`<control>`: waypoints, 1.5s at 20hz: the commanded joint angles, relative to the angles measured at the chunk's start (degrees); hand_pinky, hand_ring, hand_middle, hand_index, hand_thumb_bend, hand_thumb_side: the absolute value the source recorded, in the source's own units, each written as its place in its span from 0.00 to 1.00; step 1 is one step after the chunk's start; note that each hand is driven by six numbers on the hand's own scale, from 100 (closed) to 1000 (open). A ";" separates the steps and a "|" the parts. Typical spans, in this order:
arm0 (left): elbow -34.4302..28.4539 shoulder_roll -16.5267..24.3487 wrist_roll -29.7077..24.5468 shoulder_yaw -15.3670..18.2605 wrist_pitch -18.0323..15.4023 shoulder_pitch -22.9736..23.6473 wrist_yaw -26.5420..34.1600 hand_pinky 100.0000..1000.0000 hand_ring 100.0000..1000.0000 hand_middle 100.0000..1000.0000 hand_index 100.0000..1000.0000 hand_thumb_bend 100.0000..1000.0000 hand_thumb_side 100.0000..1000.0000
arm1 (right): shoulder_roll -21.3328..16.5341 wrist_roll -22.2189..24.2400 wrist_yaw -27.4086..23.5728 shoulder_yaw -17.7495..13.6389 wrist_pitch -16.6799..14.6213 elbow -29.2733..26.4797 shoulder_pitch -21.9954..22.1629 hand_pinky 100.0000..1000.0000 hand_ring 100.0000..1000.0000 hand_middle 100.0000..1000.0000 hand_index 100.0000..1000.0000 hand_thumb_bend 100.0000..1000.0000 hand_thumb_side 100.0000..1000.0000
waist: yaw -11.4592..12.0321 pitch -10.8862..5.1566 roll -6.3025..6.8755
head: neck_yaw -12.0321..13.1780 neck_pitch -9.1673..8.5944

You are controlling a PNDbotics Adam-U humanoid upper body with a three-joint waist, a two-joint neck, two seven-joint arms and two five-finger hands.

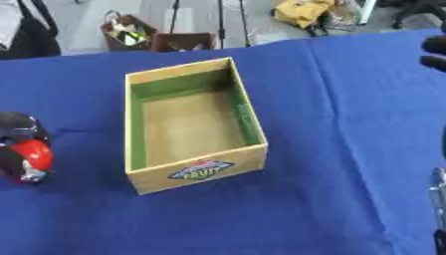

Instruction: Pick up objects on the table and place them in the box.

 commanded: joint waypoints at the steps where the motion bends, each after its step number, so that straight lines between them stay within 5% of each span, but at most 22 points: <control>1: -0.72 1.09 -0.06 0.98 1.39 -0.28 0.87 0.07 0.42 0.54 0.62 0.00 0.31 | -1.08 -0.23 0.03 -0.40 -0.03 -0.93 -0.29 0.70 0.71 0.58 0.74 0.00 0.79 | 0.02 -1.01 -0.09 | 0.00 -0.48; 14: -6.83 1.49 -0.06 3.22 4.22 -0.52 2.11 0.09 0.45 0.57 0.59 0.00 0.25 | -1.02 -0.34 -0.11 -0.45 -0.01 -0.93 -0.17 0.70 0.71 0.58 0.74 0.00 0.80 | 0.14 -1.28 0.01 | -0.13 -0.58; 20: -12.89 1.79 0.42 5.67 3.60 -0.69 1.29 0.26 0.60 0.69 0.74 0.04 0.49 | -1.02 -0.43 -0.15 -0.48 0.05 -0.93 -0.01 0.70 0.70 0.57 0.74 0.00 0.80 | 0.49 -1.38 0.03 | -0.04 -0.25; 21: -13.98 1.95 0.19 6.23 3.12 -0.72 0.76 0.31 0.67 0.71 0.80 0.10 0.58 | -1.03 -0.44 -0.15 -0.48 0.06 -0.93 0.01 0.70 0.70 0.57 0.74 0.00 0.80 | 0.58 -1.42 0.02 | 0.05 -0.20; 24: -15.82 2.56 -0.03 7.64 1.93 -0.66 -0.46 0.32 0.63 0.73 0.84 0.20 0.68 | -1.09 -0.55 -0.18 -0.53 0.06 -0.93 0.08 0.70 0.70 0.57 0.74 0.00 0.80 | 0.82 -1.52 0.04 | 0.76 -0.07; 30: -15.13 4.10 -0.06 8.13 0.69 -0.17 -3.39 0.33 0.61 0.71 0.89 0.71 0.87 | -1.22 -0.69 -0.23 -0.58 0.07 -0.93 0.19 0.70 0.70 0.57 0.74 0.00 0.80 | 1.32 -1.75 0.02 | 1.77 -0.27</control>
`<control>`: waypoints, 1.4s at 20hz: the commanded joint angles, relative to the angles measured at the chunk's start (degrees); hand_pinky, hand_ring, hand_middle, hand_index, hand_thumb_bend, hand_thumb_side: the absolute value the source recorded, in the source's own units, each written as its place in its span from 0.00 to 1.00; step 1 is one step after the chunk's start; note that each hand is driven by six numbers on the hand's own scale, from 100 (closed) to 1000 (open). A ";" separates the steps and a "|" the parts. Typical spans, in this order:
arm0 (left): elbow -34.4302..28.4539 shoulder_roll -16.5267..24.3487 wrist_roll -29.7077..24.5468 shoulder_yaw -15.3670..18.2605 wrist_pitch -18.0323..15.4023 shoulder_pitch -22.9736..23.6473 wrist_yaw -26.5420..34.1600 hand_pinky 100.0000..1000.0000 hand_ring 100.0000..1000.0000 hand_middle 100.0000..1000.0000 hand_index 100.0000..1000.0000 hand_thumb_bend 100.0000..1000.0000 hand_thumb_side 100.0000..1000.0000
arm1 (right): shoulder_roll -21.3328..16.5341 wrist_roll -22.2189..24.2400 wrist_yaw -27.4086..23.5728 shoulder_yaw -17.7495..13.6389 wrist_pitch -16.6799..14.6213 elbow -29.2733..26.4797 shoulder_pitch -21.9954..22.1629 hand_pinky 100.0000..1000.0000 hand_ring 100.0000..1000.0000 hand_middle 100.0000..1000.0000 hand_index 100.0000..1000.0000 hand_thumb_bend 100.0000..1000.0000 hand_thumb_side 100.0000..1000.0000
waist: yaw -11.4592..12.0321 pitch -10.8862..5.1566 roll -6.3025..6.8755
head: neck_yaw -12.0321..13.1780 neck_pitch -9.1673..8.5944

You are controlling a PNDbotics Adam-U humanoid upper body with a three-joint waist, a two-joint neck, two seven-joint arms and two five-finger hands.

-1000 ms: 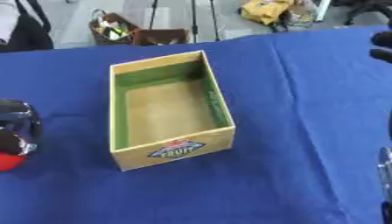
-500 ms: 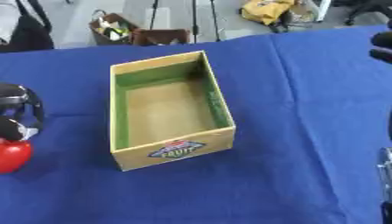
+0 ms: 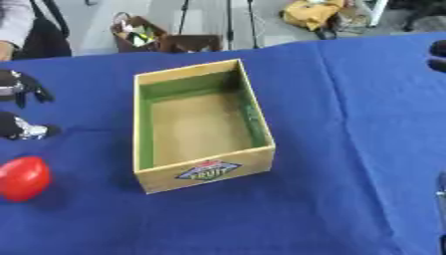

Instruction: Pick up objects on the table and place them in the box.

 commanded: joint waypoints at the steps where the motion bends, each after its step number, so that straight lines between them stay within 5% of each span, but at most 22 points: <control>1: -0.38 2.86 0.03 0.91 -1.45 -0.27 -1.14 0.32 0.60 0.69 0.90 0.78 0.88 | -1.25 -0.29 -0.23 -0.53 -0.07 -0.93 -0.35 0.70 0.70 0.57 0.74 0.00 0.80 | 0.08 -1.39 -0.13 | 0.37 -0.33; 7: -0.32 7.00 0.03 0.05 -3.20 3.12 2.08 0.32 0.58 0.67 0.93 0.91 0.92 | -1.47 -0.42 -0.19 -0.62 -0.10 -0.93 -0.38 0.70 0.70 0.57 0.74 0.00 0.80 | 0.09 -1.34 0.10 | 0.16 -0.56; 14: -3.62 9.35 0.03 -0.18 -2.31 7.34 2.95 0.29 0.54 0.64 0.92 0.93 0.93 | -1.53 -0.49 -0.15 -0.65 -0.11 -0.93 -0.48 0.70 0.70 0.57 0.74 0.00 0.80 | 0.52 -1.32 0.05 | -0.02 -0.34; 28: -2.89 3.07 0.03 1.38 0.75 11.28 -4.22 0.22 0.48 0.58 0.90 0.91 0.94 | -1.19 -1.23 -0.47 -0.81 0.04 -0.93 -0.32 0.70 0.70 0.57 0.73 0.00 0.80 | 0.75 -1.58 -0.26 | -0.04 -0.51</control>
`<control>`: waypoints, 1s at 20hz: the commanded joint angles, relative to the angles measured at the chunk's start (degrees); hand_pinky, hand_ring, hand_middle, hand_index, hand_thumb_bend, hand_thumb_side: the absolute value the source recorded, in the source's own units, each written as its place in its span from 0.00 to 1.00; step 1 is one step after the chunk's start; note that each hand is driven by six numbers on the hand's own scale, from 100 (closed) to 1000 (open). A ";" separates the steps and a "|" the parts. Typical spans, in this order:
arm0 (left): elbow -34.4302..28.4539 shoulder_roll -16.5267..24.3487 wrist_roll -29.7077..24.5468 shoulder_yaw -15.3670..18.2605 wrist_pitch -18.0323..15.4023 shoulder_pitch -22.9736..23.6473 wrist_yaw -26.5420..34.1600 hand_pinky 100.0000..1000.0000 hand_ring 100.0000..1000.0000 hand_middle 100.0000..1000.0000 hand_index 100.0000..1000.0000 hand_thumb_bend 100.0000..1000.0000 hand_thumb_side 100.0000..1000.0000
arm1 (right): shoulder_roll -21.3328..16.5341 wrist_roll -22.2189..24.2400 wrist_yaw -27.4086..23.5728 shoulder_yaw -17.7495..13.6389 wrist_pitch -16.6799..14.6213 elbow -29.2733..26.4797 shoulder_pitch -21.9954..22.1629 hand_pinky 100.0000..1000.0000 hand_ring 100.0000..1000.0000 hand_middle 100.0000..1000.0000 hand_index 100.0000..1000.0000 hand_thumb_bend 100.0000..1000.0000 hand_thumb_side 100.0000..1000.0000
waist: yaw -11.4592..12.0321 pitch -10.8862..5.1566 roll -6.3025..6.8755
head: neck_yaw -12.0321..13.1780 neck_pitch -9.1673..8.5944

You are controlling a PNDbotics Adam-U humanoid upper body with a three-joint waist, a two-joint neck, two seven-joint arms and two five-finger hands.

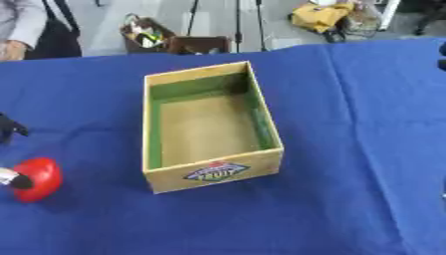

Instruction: Pick up objects on the table and place them in the box.

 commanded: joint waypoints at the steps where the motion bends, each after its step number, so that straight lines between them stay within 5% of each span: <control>1: 0.28 -0.70 0.04 1.63 0.95 -0.27 -2.34 0.22 0.48 0.58 0.90 0.90 0.94 | -1.16 -0.33 -0.28 -0.50 -0.01 -0.93 -0.30 0.70 0.70 0.57 0.73 0.00 0.80 | 0.01 -1.24 -0.10 | -0.01 -0.47; 17: 2.38 -5.74 0.04 2.83 1.65 2.49 -7.80 0.17 0.43 0.53 0.88 0.84 0.92 | -0.95 -0.95 -0.37 -0.60 0.09 -0.93 -0.09 0.70 0.70 0.57 0.73 0.00 0.80 | 0.11 -1.19 -0.22 | -0.03 -0.30; 20: 2.72 -6.18 0.04 3.03 1.94 2.79 -7.20 0.15 0.42 0.54 0.88 0.75 0.87 | -0.91 -1.04 -0.40 -0.61 0.09 -0.93 -0.08 0.70 0.70 0.57 0.73 0.00 0.80 | 0.06 -1.14 -0.28 | 0.02 -0.38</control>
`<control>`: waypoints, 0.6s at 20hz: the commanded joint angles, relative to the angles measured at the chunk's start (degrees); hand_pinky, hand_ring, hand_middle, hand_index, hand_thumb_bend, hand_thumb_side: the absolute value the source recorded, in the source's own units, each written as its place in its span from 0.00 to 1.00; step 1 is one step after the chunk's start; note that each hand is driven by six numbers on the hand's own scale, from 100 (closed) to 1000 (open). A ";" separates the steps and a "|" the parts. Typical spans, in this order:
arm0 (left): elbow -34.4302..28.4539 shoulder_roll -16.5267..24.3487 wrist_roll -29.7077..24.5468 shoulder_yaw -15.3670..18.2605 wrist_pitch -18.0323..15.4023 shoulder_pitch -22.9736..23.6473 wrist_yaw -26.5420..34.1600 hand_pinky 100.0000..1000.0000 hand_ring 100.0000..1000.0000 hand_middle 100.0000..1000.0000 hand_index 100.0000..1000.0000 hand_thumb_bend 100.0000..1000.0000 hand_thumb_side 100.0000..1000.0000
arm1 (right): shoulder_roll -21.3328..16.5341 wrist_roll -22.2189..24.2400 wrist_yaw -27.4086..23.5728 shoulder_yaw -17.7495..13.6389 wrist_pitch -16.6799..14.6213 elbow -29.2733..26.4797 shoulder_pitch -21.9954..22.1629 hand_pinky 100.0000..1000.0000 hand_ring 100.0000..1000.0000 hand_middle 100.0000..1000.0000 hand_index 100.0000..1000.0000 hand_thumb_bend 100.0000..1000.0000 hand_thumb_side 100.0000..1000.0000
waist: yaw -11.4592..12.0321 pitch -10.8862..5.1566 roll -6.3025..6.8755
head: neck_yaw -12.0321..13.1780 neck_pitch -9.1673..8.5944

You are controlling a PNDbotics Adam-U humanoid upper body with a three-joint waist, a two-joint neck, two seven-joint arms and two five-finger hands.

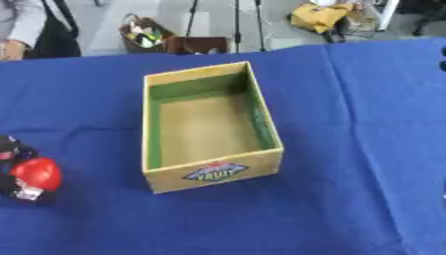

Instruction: Pick up objects on the table and place them in the box.

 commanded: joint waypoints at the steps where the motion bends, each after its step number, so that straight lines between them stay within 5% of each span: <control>1: -0.06 0.56 0.04 1.12 0.61 -0.27 0.85 0.15 0.42 0.54 0.88 0.74 0.86 | -0.90 -0.30 -0.34 -0.30 -0.08 -0.93 -0.39 0.70 0.70 0.57 0.73 0.00 0.80 | 0.00 -1.12 -0.15 | 0.12 -0.41; 12: -0.97 -1.00 0.04 2.22 3.97 0.09 3.30 0.05 0.42 0.48 0.82 0.40 0.75 | -0.76 -0.46 -0.30 -0.31 -0.01 -0.93 -0.35 0.70 0.70 0.57 0.73 0.00 0.80 | -0.17 -1.00 -0.22 | 0.19 -0.53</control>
